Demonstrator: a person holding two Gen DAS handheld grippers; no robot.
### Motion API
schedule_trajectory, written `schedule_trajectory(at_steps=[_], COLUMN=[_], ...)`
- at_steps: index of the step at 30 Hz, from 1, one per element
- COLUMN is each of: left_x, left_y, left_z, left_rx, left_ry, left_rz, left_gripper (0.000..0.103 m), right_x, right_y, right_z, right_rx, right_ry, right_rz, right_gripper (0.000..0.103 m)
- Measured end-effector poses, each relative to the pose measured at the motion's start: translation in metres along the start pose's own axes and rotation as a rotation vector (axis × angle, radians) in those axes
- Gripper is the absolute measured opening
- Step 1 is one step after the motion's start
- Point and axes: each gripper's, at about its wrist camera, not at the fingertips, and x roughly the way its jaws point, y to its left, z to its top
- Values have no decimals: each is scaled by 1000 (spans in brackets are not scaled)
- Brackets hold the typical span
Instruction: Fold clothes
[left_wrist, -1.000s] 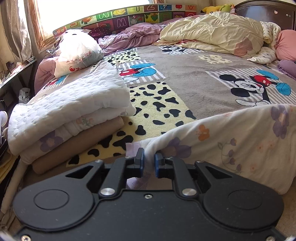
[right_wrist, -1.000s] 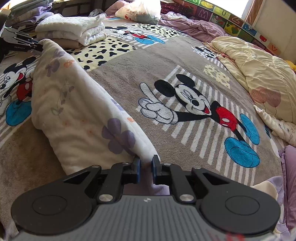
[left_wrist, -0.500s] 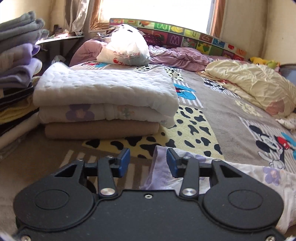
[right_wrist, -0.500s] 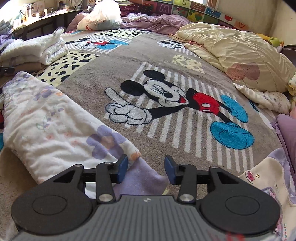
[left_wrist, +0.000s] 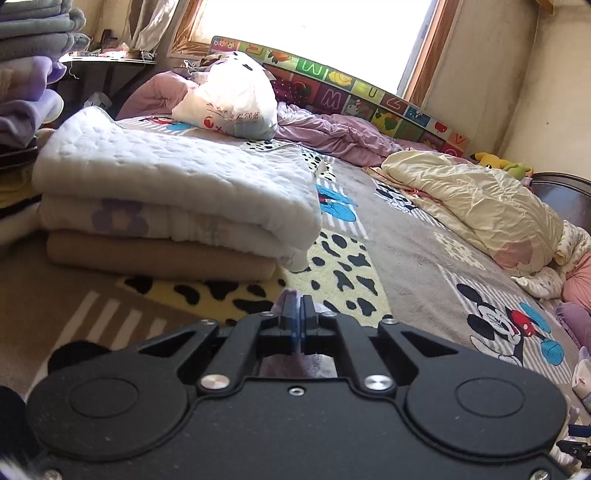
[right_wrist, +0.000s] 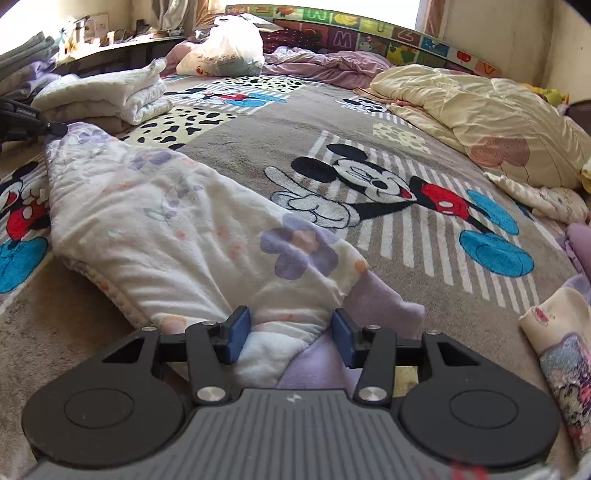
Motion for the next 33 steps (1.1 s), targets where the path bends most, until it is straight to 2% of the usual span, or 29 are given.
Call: schedule_trajectory(at_steps=[3,6,7,9,10,11,14,18,19,20,22,23,25,28,30,32,33], left_x=[-3,-7,-8,-10,-11,-13,-15,-1,9,19,35,39,42,40,29,13,4], left_y=[12,23,27,35,38,42,47,33,28,24,18,18,20,25,28,34,37], left_z=[-5,-11,-13,-16,-18,-20,-28,-32,-32,-32,-32,-33,-32,-34,-33,-35,-36], left_rx=[-50,-100,-117,-151,-167,-184,-225,-178,-160,-142,-99,-81,-85,-96,-123,-178,-211], left_ry=[1,2,3,3,4,4,30,72,91,111,126,118,109,103,94,73,63], left_rz=[3,6,7,9,10,11,-15,-31,-9,14,47,61,59,46,51,46,38], left_gripper=[0,1,5,25,44,54,54,50,43,31,21,16,14,14,20,48,52], right_x=[3,2,2,-6,-11,-17,-32,-29,-23,-16,2,12,18,23,23,21,19], right_y=[-13,-9,-8,-3,0,3,10,19,20,21,21,20,20,22,25,25,25], right_z=[-11,-15,-16,-13,-11,-10,-5,6,8,10,10,7,8,7,4,3,4], right_rx=[111,115,114,104,94,82,59,37,38,41,50,58,62,61,58,64,65], right_ry=[-5,-8,-9,-21,-36,-53,-124,-141,-122,-99,-49,-19,-14,-16,-17,-19,-17], right_rz=[22,6,0,-28,-41,-54,-63,-36,-30,-22,-17,-21,-29,-41,-46,-47,-50], right_gripper=[61,62,62,61,61,60,60,59,59,59,59,59,59,60,61,61,61])
